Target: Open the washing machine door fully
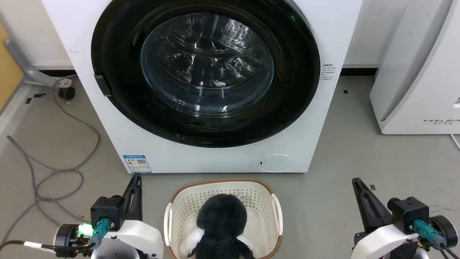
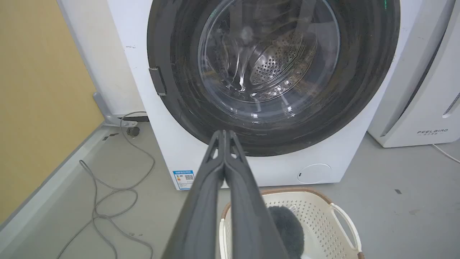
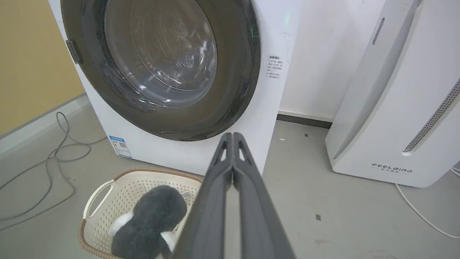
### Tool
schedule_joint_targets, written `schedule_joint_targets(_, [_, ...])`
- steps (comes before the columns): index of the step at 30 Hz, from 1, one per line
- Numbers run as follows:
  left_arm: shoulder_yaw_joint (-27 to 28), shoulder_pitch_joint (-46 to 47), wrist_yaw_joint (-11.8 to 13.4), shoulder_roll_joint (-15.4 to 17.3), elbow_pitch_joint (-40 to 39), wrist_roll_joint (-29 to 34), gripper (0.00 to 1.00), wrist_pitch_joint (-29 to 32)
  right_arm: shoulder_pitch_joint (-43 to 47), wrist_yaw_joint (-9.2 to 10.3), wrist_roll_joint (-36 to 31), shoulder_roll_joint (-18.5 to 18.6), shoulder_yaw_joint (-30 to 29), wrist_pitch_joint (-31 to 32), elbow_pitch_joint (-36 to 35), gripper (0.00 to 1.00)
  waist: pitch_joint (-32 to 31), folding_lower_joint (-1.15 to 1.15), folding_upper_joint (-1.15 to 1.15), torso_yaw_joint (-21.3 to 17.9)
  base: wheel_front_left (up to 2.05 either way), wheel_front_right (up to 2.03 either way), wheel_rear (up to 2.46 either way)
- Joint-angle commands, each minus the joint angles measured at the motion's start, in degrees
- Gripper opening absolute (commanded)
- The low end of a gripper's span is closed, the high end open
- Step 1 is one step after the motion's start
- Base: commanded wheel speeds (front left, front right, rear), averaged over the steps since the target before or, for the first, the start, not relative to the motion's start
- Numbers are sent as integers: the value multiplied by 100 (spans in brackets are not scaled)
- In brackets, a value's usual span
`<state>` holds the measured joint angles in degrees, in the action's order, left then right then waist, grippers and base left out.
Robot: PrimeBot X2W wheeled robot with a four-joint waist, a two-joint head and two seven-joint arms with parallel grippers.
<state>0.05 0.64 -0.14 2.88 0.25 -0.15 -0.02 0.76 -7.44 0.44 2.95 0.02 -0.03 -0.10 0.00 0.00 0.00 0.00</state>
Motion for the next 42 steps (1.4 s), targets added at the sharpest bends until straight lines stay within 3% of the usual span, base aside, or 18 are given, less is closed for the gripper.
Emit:
schedule_joint_targets(1, [-5,-64,14,-1,-25,15,0,2,-76,-5,-44,-7,-2,3,10,0,0,0,0,0,0,0,0])
schedule_joint_targets(36, [-5,-64,14,-1,-25,15,0,2,-76,-5,-44,-7,-2,3,10,0,0,0,0,0,0,0,0])
schedule_joint_targets(37, [0,0,3,0,0,0,100,0,-5,0,0,0,-1,-1,0,100,0,0,0,0,0,0,0])
schedule_joint_targets(38, [3,0,4,0,2,-3,100,-2,-3,0,5,0,0,-2,0,100,0,0,0,0,0,0,0])
schedule_joint_targets(39, [2,0,4,0,3,-3,0,-3,-2,0,6,0,-1,-3,0,0,0,0,0,0,0,0,0])
schedule_joint_targets(40, [2,0,4,0,3,-3,0,-3,-2,0,6,0,-1,-3,0,0,0,0,0,0,0,0,0])
schedule_joint_targets(41, [2,1,5,0,5,-4,100,-3,-2,0,7,0,-2,-3,-1,100,1,0,0,0,0,0,0])
schedule_joint_targets(42, [2,1,9,0,4,-7,100,-8,-2,0,12,0,-6,-8,-2,100,1,0,0,0,0,0,0])
